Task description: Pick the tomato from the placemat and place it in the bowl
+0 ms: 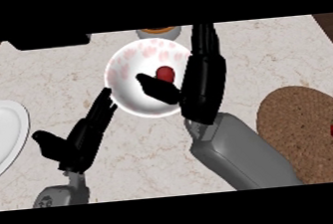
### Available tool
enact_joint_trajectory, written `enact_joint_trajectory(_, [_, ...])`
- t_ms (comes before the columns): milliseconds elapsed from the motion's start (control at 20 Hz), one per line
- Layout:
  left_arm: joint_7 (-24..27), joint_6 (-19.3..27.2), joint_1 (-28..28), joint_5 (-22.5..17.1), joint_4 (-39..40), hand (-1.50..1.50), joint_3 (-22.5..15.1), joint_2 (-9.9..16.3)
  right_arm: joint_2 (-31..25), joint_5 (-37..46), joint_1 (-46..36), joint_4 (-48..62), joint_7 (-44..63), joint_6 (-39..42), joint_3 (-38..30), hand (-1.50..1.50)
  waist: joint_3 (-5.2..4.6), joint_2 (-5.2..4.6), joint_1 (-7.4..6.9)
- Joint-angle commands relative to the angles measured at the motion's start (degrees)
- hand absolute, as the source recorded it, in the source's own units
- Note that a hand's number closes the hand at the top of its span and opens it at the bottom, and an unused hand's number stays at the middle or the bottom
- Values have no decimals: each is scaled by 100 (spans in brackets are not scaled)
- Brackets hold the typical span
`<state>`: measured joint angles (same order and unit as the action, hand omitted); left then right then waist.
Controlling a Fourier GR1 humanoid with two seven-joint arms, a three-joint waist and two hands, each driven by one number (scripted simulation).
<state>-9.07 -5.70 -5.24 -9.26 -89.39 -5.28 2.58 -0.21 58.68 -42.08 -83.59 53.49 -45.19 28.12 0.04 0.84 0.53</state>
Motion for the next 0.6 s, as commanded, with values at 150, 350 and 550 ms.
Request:
enact_joint_trajectory(150, [-88, -14, -69, -136, 43, 0, 212, 92, 20, 1351, 1392, -2202, 912, -614, 1632, -150, -9, 69, 199])
enact_joint_trajectory(350, [-137, 23, 113, -113, -65, 0, 153, 63, 20, 2275, 2422, -2965, 984, -519, 2788, -150, -8, 122, 275])
enact_joint_trajectory(550, [-90, 140, 182, -45, -213, 0, 155, 21, 20, 3388, 3531, -3228, 1021, -412, 3878, 150, -6, 141, 340])
